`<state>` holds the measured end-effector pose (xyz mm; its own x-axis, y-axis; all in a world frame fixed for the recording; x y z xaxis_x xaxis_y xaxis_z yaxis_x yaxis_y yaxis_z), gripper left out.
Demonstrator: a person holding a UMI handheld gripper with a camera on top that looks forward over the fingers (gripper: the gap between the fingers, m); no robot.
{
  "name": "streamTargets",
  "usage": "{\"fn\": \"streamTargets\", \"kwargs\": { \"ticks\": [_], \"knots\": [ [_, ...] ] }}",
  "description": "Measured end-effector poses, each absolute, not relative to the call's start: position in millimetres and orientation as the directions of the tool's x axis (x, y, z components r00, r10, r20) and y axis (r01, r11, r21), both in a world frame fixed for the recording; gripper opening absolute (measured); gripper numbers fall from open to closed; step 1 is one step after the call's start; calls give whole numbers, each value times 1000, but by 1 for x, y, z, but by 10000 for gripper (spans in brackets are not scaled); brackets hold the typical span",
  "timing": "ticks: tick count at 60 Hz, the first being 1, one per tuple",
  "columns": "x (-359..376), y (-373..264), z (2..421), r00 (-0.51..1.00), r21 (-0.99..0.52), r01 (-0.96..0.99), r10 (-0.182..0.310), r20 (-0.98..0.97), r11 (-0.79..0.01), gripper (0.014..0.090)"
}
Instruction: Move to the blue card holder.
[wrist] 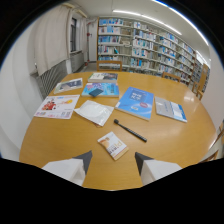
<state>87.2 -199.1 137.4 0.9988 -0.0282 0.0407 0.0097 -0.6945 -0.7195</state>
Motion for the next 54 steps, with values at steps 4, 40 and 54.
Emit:
{"fn": "streamTargets", "kwargs": {
  "ticks": [4, 40, 54],
  "knots": [
    [82, -199, 139, 999, -721, 7, -26, 35, -693, 845],
    [-29, -200, 141, 1000, -734, 21, 11, 18, -679, 841],
    [-45, -175, 143, 1000, -753, 26, 8, 27, -658, 844]
  ]
}}
